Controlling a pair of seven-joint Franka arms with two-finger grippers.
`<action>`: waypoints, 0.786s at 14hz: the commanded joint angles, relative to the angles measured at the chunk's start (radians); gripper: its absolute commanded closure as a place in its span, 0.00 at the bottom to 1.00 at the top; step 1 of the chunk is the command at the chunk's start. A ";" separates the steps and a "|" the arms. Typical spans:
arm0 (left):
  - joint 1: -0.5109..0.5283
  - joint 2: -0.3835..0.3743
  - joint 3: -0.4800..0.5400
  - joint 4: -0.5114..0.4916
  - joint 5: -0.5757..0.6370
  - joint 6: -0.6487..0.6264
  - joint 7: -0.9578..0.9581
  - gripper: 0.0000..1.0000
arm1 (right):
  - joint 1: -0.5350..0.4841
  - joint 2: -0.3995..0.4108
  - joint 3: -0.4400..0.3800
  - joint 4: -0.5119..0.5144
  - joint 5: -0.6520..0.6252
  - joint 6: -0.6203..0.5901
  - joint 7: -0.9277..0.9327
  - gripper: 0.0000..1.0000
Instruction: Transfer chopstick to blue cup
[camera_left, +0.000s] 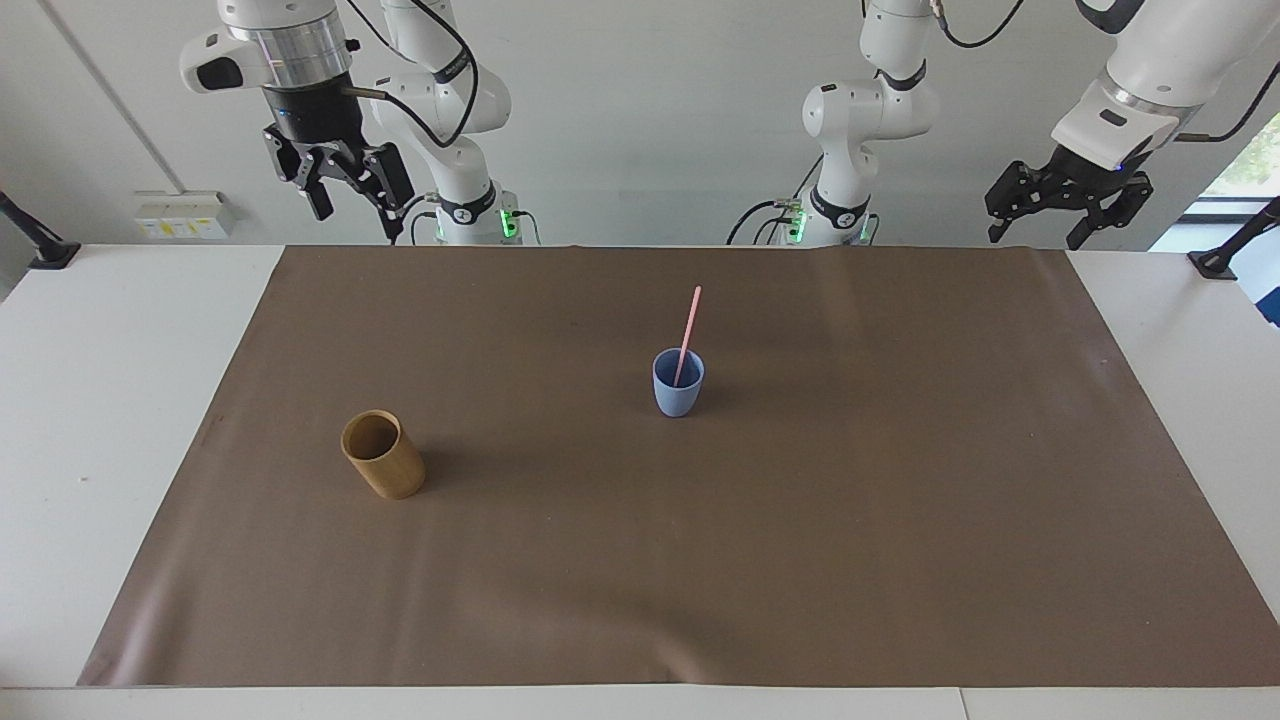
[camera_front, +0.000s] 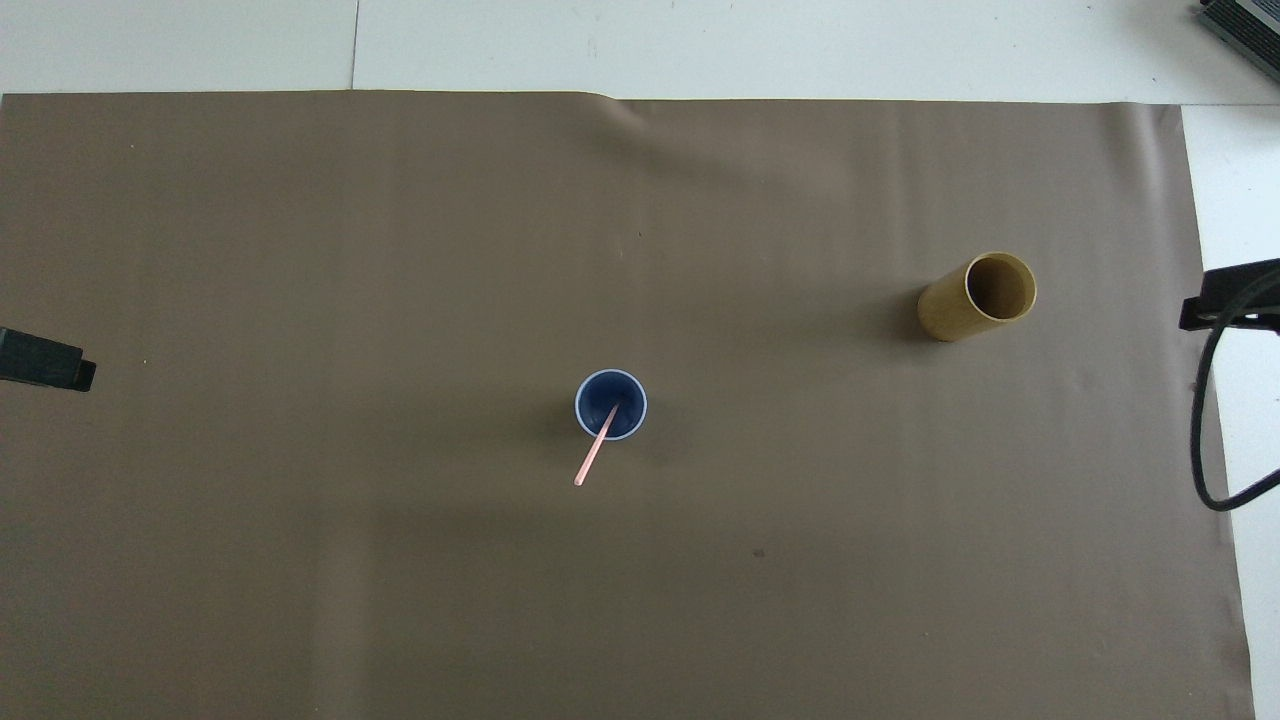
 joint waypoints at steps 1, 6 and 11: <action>-0.007 -0.021 0.004 -0.021 0.005 -0.003 0.004 0.00 | -0.006 0.008 0.008 -0.072 -0.005 0.015 -0.028 0.00; -0.007 -0.023 0.004 -0.023 0.005 -0.005 0.004 0.00 | -0.011 0.002 0.008 -0.089 0.004 0.013 -0.028 0.00; -0.007 -0.023 0.004 -0.023 0.005 -0.005 0.004 0.00 | 0.007 0.002 -0.004 -0.094 0.003 0.013 -0.037 0.00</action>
